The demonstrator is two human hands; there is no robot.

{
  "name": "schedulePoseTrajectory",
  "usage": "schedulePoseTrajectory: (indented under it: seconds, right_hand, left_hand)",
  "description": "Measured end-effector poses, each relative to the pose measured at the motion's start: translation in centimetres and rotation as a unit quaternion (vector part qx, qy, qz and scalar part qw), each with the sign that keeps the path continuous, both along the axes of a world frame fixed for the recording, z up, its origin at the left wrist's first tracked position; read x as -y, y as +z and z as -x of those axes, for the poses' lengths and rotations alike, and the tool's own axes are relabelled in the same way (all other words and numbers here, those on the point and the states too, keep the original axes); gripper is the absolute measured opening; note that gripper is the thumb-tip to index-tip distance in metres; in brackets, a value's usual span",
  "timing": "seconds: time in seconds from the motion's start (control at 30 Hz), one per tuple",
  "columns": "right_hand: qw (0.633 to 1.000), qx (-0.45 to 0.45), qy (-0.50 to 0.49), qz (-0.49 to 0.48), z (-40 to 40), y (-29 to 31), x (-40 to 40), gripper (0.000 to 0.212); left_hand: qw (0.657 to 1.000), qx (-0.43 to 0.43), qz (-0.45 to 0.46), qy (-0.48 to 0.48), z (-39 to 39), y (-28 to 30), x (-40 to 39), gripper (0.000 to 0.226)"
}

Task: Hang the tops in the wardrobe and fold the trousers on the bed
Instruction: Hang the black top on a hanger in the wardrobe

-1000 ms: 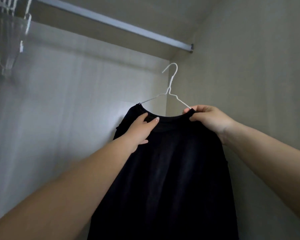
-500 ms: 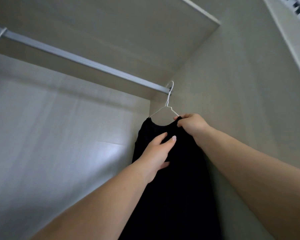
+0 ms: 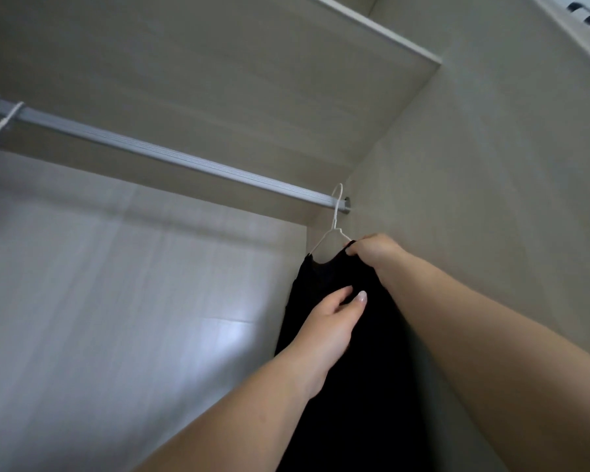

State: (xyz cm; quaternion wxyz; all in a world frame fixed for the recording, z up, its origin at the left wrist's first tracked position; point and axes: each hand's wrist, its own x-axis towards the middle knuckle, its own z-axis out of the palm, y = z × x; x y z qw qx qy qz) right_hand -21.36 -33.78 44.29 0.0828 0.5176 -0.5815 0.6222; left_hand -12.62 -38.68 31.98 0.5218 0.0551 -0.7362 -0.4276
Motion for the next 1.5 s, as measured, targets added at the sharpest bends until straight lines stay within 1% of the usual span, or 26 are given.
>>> schedulePoseTrajectory:
  seconds: [0.1,0.17,0.23,0.3,0.33,0.37,0.4,0.47,0.5,0.53,0.63,0.67,0.7,0.77,0.8,0.83,0.87,0.9,1.0,1.03,1.07,1.13,1.2,1.3,1.43,1.5]
  right_hand:
    - [0.999,-0.016,-0.033,-0.039,0.2,-0.5,0.3,0.03]
    - [0.999,-0.014,-0.028,-0.038,0.2,-0.6,0.2,0.031]
    - [0.999,-0.013,-0.028,-0.028,0.1,-0.5,-0.2,0.03]
    - [0.999,-0.034,-0.043,-0.004,-0.1,-0.5,-0.6,0.026]
    - [0.997,-0.059,-0.057,0.013,-0.3,-0.5,-0.9,0.021]
    - [0.99,-0.106,-0.093,0.031,-0.4,-0.7,-1.3,0.017]
    - [0.973,-0.17,-0.149,0.046,-0.6,-0.9,-1.6,0.017]
    - [0.917,-0.298,-0.254,0.078,-1.2,-1.6,-2.4,0.025]
    - [0.894,-0.342,-0.272,0.096,-1.7,-1.9,-2.8,0.028]
    - [0.882,-0.371,-0.269,0.11,-2.1,-2.4,-3.1,0.029]
    - [0.867,-0.419,-0.247,0.112,-3.5,-4.3,-3.9,0.031]
    - [0.851,-0.446,-0.259,0.103,-3.9,-5.1,-4.1,0.03]
    - [0.825,-0.482,-0.279,0.096,-4.2,-6.0,-4.2,0.03]
    - [0.756,-0.571,-0.309,0.089,-5.1,-8.0,-4.2,0.03]
    - [0.738,-0.598,-0.302,0.08,-5.7,-9.2,-4.0,0.03]
    - [0.736,-0.611,-0.284,0.066,-6.5,-10.5,-3.7,0.03]
    - [0.749,-0.609,-0.257,0.051,-7.3,-11.9,-3.3,0.029]
    - [0.771,-0.597,-0.219,0.038,-8.2,-13.3,-2.8,0.028]
    - [0.861,-0.504,-0.067,0.017,-11.2,-17.6,-1.3,0.028]
    - [0.885,-0.465,-0.014,0.011,-12.4,-18.9,-0.7,0.027]
    - [0.903,-0.429,0.032,0.008,-13.3,-20.0,-0.2,0.026]
    - [0.921,-0.367,0.131,0.0,-15.6,-22.3,0.7,0.024]
    - [0.923,-0.317,0.218,-0.006,-17.9,-24.6,1.1,0.023]
    - [0.899,-0.262,0.351,-0.015,-21.2,-27.5,1.2,0.019]
    - [0.844,-0.198,0.496,-0.044,-25.0,-30.4,-0.1,0.016]
    - [0.807,-0.177,0.56,-0.065,-26.7,-32.3,-1.4,0.018]
  left_hand:
    - [1.0,0.018,0.007,0.015,0.0,-0.6,-0.1,0.072]
    - [1.0,0.027,0.007,0.014,0.0,-0.9,-0.2,0.073]
    - [1.0,0.029,0.006,0.01,-0.3,-0.8,-0.4,0.07]
    - [1.0,0.029,0.007,0.004,-0.7,-0.6,-0.8,0.064]
    - [1.0,0.028,0.009,0.002,-0.9,-0.5,-1.1,0.059]
    - [1.0,0.027,0.009,0.001,-1.3,-0.5,-1.5,0.053]
    - [1.0,0.027,0.006,-0.001,-1.7,-0.6,-1.8,0.046]
    - [1.0,0.03,-0.003,0.004,-2.7,-0.9,-2.4,0.03]
    - [0.999,0.033,-0.009,0.01,-3.4,-1.1,-2.6,0.017]
    - [0.999,0.035,-0.016,0.015,-4.2,-1.4,-2.8,0.008]
    - [0.998,0.037,-0.031,0.044,-6.8,-2.8,-3.0,0.007]
    - [0.997,0.039,-0.036,0.055,-7.8,-3.4,-3.1,0.007]
    - [0.996,0.043,-0.042,0.068,-8.8,-4.1,-3.0,0.008]
    - [0.993,0.045,-0.061,0.095,-11.0,-5.8,-2.8,0.012]
    - [0.991,0.043,-0.072,0.109,-12.1,-6.7,-2.7,0.014]
    - [0.988,0.044,-0.083,0.124,-13.4,-7.7,-2.5,0.015]
    - [0.985,0.042,-0.09,0.14,-14.6,-8.6,-2.5,0.014]
    - [0.982,0.041,-0.099,0.158,-15.8,-9.4,-2.6,0.014]
    - [0.967,0.042,-0.123,0.219,-19.4,-11.8,-2.7,0.012]
    - [0.962,0.042,-0.131,0.238,-20.7,-12.6,-2.9,0.013]
    - [0.958,0.042,-0.136,0.25,-21.7,-13.3,-3.2,0.015]
    - [0.944,0.036,-0.154,0.291,-24.0,-14.8,-4.2,0.016]
    - [0.929,0.024,-0.17,0.329,-26.2,-16.6,-5.3,0.015]
    - [0.897,-0.011,-0.201,0.393,-29.5,-19.4,-7.2,0.013]
    - [0.853,-0.039,-0.222,0.471,-32.7,-23.1,-11.6,0.013]
    - [0.826,-0.05,-0.231,0.512,-34.0,-25.1,-14.6,0.013]
